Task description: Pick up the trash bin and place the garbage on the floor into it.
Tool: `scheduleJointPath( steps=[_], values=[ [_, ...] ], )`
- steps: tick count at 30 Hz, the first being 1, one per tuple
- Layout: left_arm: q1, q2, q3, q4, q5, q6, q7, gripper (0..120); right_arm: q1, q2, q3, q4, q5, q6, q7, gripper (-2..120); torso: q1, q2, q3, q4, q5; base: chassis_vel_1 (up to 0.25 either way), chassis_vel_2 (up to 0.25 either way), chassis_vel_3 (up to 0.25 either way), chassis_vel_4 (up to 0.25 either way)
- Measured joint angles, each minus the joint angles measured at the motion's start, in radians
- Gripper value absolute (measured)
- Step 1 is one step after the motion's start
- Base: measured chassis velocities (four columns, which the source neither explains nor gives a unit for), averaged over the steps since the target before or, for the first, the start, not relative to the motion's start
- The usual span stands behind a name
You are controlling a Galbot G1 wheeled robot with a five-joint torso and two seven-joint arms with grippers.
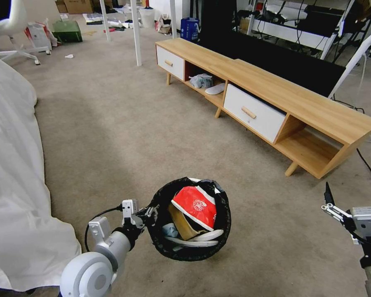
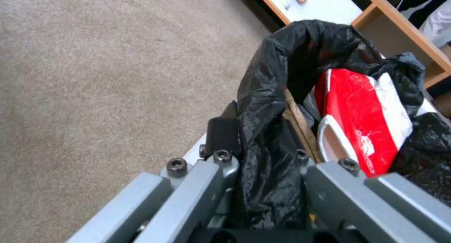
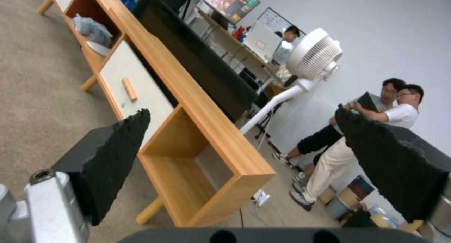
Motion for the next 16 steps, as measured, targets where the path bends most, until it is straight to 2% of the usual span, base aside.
scheduleJointPath(
  steps=[16],
  values=[
    [0.0, 0.002, -0.001, 0.005, 0.0, 0.001, 0.0, 0, 0.001, 0.014, -0.007, -0.012, -0.002, 0.007, 0.002, 100, 0.0, 0.0, 0.0, 0.0, 0.0, 0.0, 0.0, 0.0, 0.0]
  ],
)
